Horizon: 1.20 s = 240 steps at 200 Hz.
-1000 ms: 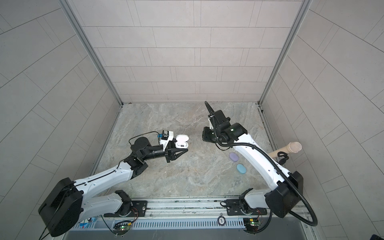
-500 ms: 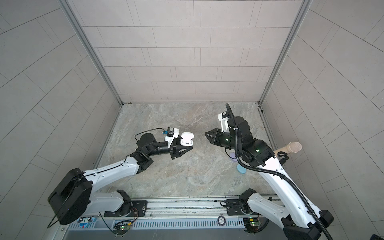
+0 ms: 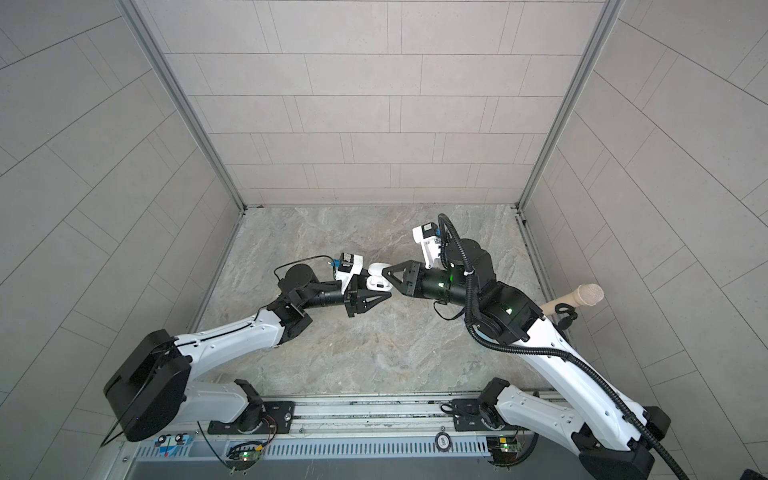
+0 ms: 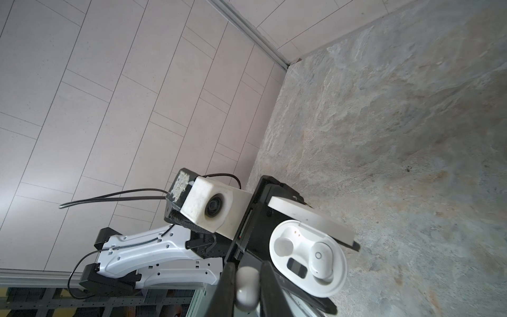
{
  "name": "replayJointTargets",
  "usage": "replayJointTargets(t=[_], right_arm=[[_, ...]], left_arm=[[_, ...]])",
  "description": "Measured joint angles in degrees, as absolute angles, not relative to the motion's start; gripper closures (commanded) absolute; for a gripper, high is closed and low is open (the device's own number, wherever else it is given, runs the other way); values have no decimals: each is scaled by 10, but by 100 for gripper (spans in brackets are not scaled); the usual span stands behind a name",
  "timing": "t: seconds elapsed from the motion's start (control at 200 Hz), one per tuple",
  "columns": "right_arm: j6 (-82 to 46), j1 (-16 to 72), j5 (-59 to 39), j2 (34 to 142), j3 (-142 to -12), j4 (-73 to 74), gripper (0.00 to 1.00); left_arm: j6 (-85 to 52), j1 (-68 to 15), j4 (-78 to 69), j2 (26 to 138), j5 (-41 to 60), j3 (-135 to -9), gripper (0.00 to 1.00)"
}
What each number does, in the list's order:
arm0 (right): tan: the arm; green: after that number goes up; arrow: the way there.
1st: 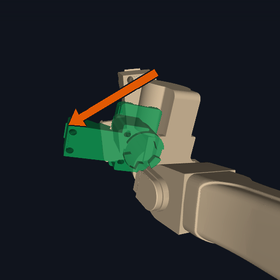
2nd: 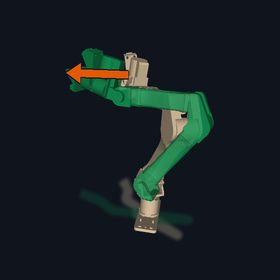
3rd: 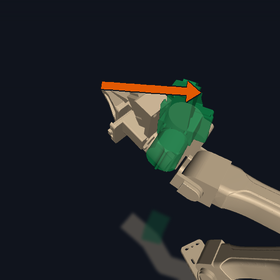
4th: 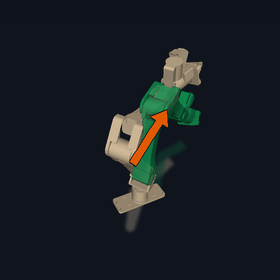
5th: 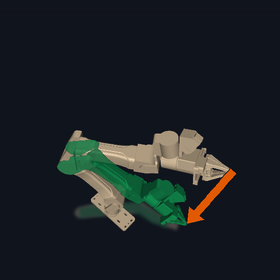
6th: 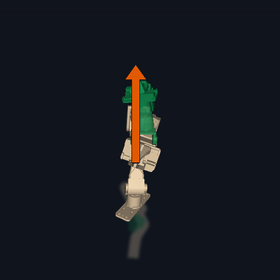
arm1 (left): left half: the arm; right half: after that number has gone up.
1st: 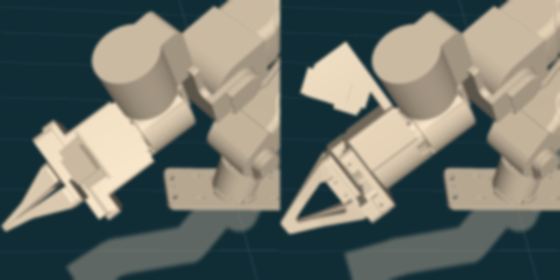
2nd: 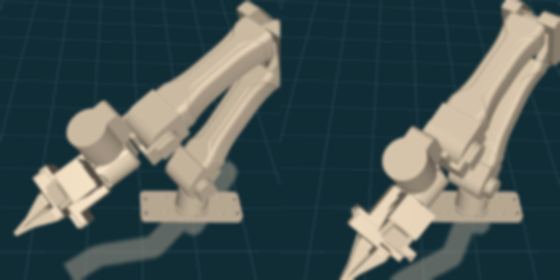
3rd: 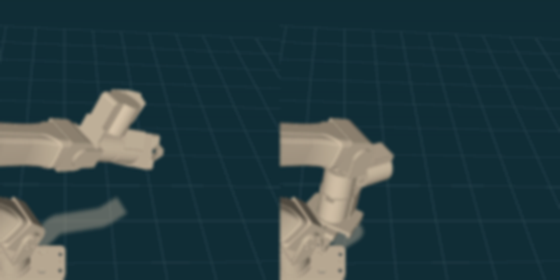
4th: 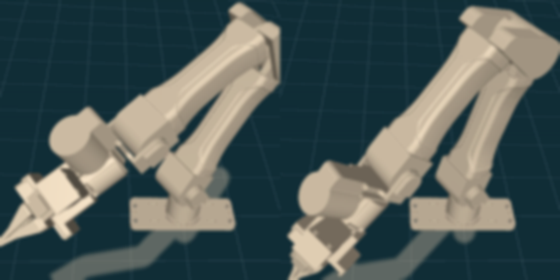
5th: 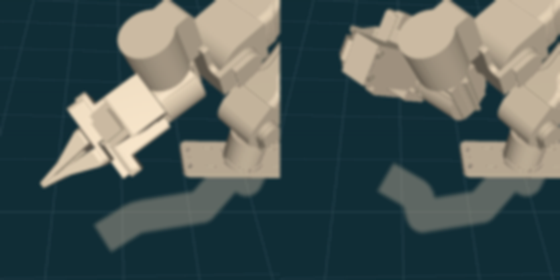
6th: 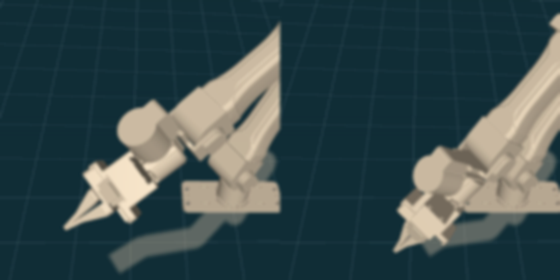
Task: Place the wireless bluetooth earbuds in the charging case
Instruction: 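Lift the earbud and carry it to the open case in the left gripper, then press the held earbud into the empty slot of the case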
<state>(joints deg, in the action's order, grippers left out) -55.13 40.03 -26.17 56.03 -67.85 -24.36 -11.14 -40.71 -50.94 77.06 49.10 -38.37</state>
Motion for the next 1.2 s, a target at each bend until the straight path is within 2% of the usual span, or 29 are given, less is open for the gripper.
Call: replayJointTargets(t=[0.325, 1.201], right_arm=[[-560, 430, -254, 579, -657, -200, 92], [-568, 439, -237, 601, -635, -170, 93]], left_arm=[[-112, -410, -516, 771, 491, -384, 90], [-112, -410, -517, 767, 491, -383, 90]])
